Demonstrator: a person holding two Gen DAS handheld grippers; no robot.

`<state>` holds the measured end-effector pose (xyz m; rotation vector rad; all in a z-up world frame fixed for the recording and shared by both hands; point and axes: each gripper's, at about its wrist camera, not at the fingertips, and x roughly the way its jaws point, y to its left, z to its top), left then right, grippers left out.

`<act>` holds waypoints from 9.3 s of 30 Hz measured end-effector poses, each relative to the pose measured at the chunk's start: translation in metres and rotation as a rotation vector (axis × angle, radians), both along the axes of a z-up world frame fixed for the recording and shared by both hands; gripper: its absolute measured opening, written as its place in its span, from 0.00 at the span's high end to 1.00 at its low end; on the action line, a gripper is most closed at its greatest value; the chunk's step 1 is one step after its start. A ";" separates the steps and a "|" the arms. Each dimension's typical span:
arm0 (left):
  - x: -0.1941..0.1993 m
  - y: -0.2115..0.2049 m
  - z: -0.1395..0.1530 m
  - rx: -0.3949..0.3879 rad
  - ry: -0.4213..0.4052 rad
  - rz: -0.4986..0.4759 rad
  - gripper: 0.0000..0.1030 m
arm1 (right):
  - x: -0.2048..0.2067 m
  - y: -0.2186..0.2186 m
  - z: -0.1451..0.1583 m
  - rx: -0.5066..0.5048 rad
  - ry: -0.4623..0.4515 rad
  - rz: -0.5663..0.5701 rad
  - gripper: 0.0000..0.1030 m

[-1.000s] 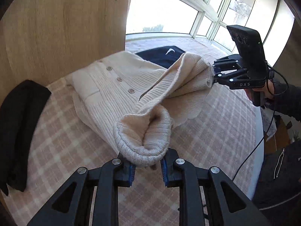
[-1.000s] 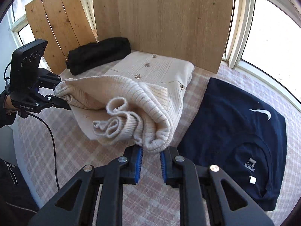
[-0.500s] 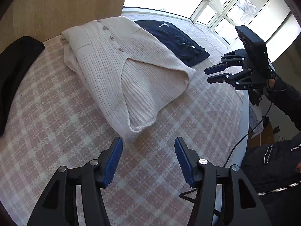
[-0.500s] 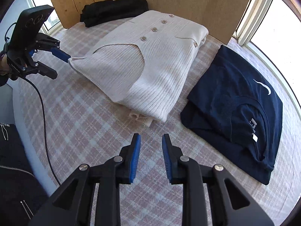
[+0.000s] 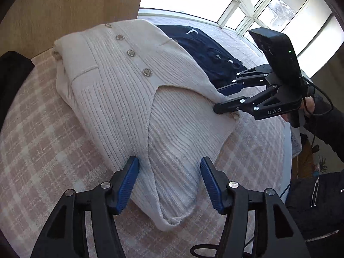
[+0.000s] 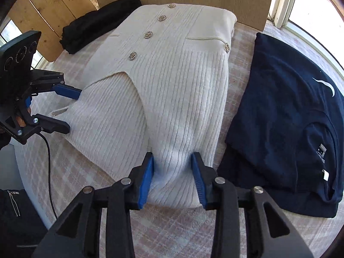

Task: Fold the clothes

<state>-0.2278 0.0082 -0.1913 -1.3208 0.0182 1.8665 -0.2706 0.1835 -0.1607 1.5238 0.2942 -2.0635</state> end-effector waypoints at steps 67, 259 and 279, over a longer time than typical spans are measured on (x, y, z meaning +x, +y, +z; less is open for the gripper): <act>-0.204 -0.070 0.001 0.025 0.161 0.194 1.00 | -0.145 -0.129 0.029 -0.120 -0.036 0.090 0.55; -0.119 -0.019 0.018 0.108 -0.006 0.223 0.77 | -0.122 -0.027 0.044 -0.323 -0.031 -0.174 0.74; -0.003 0.035 0.171 0.223 0.370 0.107 0.77 | 0.039 0.029 0.194 -0.364 0.414 -0.257 0.75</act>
